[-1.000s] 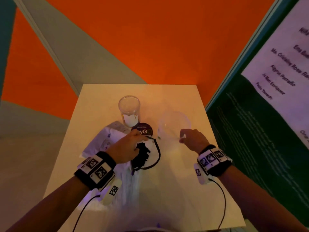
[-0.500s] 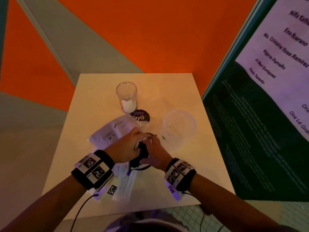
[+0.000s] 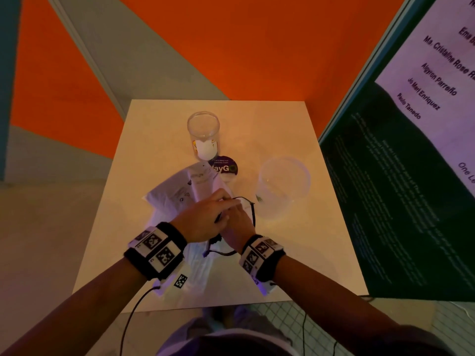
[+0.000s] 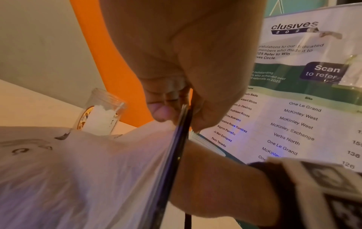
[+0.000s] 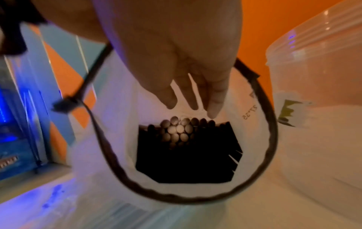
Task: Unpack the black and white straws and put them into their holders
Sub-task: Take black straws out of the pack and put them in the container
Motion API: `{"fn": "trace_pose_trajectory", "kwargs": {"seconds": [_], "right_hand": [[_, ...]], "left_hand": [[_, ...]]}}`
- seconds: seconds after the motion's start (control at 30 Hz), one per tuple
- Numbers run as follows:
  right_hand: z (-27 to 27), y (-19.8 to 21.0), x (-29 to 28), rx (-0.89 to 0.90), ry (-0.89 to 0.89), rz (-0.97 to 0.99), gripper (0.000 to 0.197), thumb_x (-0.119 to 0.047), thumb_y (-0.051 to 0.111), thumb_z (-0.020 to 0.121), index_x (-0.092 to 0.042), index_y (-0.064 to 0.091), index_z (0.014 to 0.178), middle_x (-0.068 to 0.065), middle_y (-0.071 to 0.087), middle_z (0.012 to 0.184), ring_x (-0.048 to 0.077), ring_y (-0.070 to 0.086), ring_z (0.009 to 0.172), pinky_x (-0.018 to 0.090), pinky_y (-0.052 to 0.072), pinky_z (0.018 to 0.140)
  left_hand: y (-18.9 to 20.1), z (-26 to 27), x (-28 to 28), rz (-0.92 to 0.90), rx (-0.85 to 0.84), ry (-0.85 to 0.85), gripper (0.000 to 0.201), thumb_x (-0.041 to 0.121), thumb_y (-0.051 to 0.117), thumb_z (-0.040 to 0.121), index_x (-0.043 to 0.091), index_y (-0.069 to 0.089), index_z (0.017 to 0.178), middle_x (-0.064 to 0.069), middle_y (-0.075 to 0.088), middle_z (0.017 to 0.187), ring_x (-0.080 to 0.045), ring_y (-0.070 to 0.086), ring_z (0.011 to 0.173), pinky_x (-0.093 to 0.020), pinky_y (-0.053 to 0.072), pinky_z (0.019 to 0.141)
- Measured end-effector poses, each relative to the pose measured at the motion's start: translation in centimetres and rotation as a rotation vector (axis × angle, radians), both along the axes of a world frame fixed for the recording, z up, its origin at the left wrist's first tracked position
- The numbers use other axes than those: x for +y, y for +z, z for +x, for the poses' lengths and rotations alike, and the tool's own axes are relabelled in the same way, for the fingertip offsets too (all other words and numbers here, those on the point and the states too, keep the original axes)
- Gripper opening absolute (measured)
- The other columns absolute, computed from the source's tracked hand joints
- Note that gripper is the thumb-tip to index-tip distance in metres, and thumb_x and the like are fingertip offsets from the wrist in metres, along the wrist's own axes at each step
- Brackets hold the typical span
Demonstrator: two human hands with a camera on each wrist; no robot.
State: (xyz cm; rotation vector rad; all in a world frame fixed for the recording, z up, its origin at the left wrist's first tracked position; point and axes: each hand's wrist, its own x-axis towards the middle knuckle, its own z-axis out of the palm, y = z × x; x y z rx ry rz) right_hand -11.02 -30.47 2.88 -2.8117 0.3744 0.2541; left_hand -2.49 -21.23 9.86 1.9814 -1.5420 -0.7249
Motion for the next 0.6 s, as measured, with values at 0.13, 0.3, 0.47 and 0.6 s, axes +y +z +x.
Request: {"fn": "trace_pose_trajectory", "kwargs": {"seconds": [0.13,0.3,0.47,0.6], "right_hand": [[0.8,0.0,-0.1,0.141,-0.135,0.039,0.035,-0.015,0.04,0.099,-0.008,0.046,0.132,0.014,0.042,0.14,0.032,0.041,0.128,0.042,0.036,0.108],[1.8,-0.6,-0.4,0.28,-0.152,0.01,0.034,-0.017,0.037,0.099,-0.007,0.048,0.13,0.015,0.049,0.136,0.03,0.046,0.127,0.042,0.033,0.11],[2.0,-0.3,-0.7,0.338,-0.113,0.012,0.032,-0.017,0.035,0.1,-0.007,0.054,0.123,0.015,0.057,0.128,0.03,0.054,0.118,0.042,0.039,0.102],[0.8,1.9,-1.5,0.366,-0.085,0.011,0.034,-0.016,0.037,0.1,-0.003,0.053,0.127,0.017,0.055,0.129,0.032,0.053,0.119,0.04,0.042,0.1]], "left_hand": [[-0.6,0.0,-0.6,0.021,-0.057,-0.027,0.043,0.009,0.048,0.094,0.013,0.048,0.137,0.002,0.044,0.117,-0.003,0.044,0.08,-0.002,0.035,0.067],[-1.2,0.2,-1.0,0.047,-0.098,-0.049,0.045,0.009,0.048,0.094,0.014,0.047,0.139,0.0,0.045,0.119,-0.003,0.042,0.08,-0.003,0.034,0.065],[-1.4,0.5,-1.1,0.039,-0.109,-0.043,0.044,0.008,0.049,0.094,0.013,0.048,0.138,-0.003,0.046,0.117,0.0,0.043,0.072,-0.001,0.034,0.066],[-1.4,0.8,-1.2,0.047,-0.177,-0.033,0.043,0.014,0.051,0.094,0.019,0.05,0.137,-0.003,0.046,0.118,-0.004,0.042,0.083,-0.013,0.036,0.067]]}}
